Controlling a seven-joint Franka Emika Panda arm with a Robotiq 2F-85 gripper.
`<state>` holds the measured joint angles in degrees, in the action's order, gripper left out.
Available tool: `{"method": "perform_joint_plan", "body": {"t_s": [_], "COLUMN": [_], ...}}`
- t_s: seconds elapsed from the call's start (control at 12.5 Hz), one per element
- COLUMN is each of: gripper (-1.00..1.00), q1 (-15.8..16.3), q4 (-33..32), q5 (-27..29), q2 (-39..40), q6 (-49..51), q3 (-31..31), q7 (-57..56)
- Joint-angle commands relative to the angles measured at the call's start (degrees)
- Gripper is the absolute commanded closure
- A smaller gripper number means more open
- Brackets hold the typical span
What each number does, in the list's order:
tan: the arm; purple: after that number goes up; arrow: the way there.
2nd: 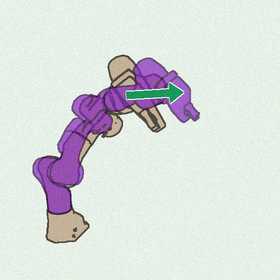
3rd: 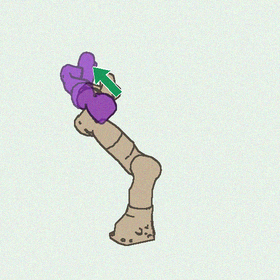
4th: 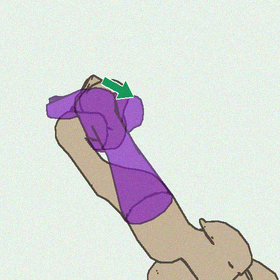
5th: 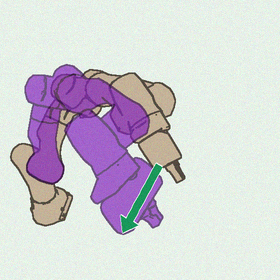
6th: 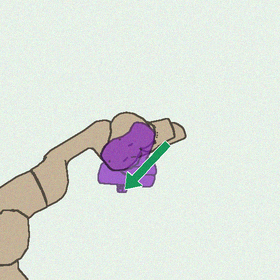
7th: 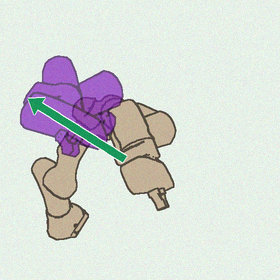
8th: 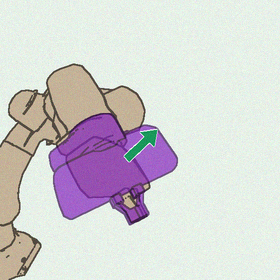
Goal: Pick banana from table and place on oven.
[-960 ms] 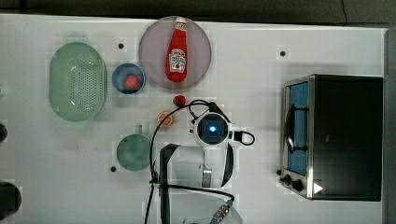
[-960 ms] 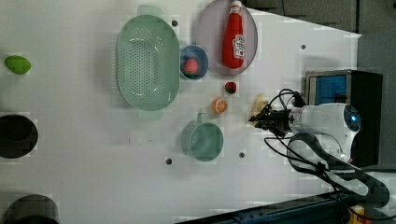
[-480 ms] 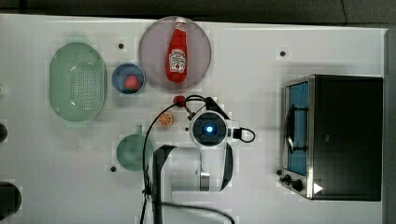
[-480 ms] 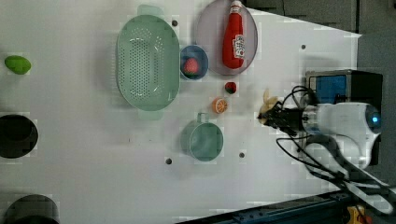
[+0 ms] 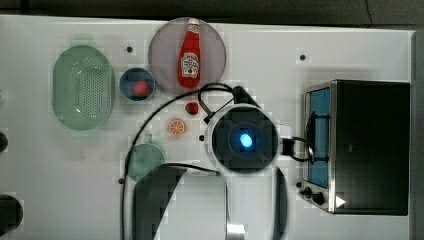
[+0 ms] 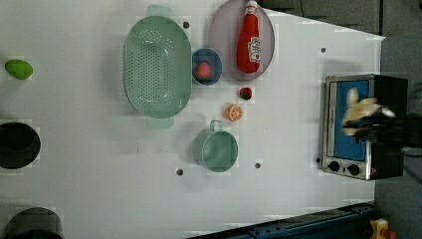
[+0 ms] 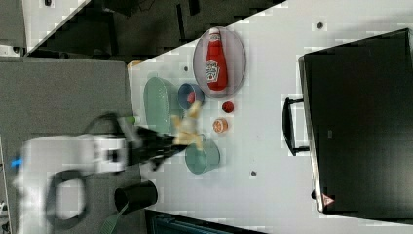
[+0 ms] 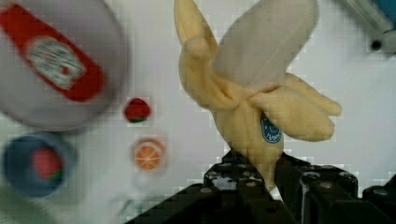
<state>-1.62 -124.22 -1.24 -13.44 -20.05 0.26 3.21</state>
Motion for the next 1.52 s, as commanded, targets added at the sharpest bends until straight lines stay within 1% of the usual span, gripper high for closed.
{"method": "perform_joint_plan", "body": {"t_s": [0.08,0.24,0.4,0.48,0.72,0.96,1.12,1.2,1.36,1.44,1.52], "gripper": [0.62,0.62,0.62,0.62,0.62,0.62,0.62,0.62,0.62,0.55,0.35], "q1": [0.29,-0.05,-0.69,-0.89,-1.37,-1.51,-1.55,-1.56,-1.57,-1.53,-1.53], "q4": [9.05,12.75,13.9,14.21,14.97,16.24,16.68,16.68,16.7,16.69,16.7], "q5": [0.8,0.69,0.69,0.69,0.63,0.63,0.67,0.79,0.81,0.86,0.89], "q2": [0.42,1.63,3.21,4.1,8.05,12.95,16.38,17.97,20.19,20.68,20.98], "q6": [7.91,9.91,9.74,9.6,8.8,2.89,-1.52,-3.94,-6.74,-6.6,-6.84], "q3": [1.25,3.46,7.6,10.33,19.78,29.16,33.73,35.18,36.05,35.99,35.93], "q7": [2.33,2.33,0.48,-2.36,-14.2,-30.4,-40.62,-44.3,-48.21,-48.29,-48.3]}}
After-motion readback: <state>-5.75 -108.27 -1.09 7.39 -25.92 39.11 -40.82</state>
